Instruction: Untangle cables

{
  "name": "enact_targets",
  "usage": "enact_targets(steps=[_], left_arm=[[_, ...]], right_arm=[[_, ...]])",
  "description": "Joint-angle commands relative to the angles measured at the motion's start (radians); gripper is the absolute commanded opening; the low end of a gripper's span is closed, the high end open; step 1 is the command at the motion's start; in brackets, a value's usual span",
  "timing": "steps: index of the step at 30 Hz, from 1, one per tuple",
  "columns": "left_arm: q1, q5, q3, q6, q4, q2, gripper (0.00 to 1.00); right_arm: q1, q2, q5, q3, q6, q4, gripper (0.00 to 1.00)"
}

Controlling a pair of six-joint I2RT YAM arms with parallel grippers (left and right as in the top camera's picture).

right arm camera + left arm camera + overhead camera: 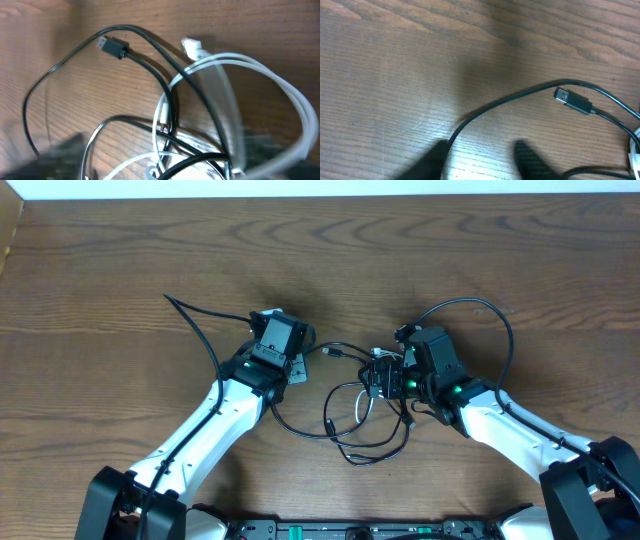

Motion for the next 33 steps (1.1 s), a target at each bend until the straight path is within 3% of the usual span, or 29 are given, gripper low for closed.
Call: enact_targets(steps=[1, 7, 12, 14, 16, 20, 24, 33], left_arm=[[0.005, -0.005, 0.016, 0.010, -0.002, 0.004, 0.07], [0.005, 0.004, 0.016, 0.010, -0.020, 0.006, 0.08], [0.005, 0.123, 0.014, 0.011, -0.024, 0.036, 0.08], [0.005, 0.169, 0.014, 0.011, -0.035, 0.060, 0.08], [0.005, 0.209, 0.014, 0.011, -0.056, 0.093, 0.08], [0.005, 0.339, 0.014, 0.100, -0.079, 0.177, 0.08], [0.005, 0.555, 0.014, 0.263, -0.053, 0.207, 0.08], [0.005, 0.713, 0.014, 0.370, -0.031, 0.207, 0.15]], right_arm=[[0.005, 0.005, -0.019, -0.002, 0.008, 0.014, 0.01], [0.006, 0.005, 0.030, -0.002, -0.019, 0.013, 0.01], [0.006, 0.005, 0.045, -0.002, -0.019, 0.012, 0.01], [0.006, 0.005, 0.064, -0.002, -0.019, 0.008, 0.10], [0.007, 0.005, 0.093, -0.002, -0.019, 0.007, 0.26], [0.006, 0.005, 0.107, -0.002, -0.019, 0.008, 0.34], [0.006, 0.005, 0.107, -0.002, -0.018, 0.012, 0.32], [0.007, 0.005, -0.034, -0.002, 0.062, 0.052, 0.31]])
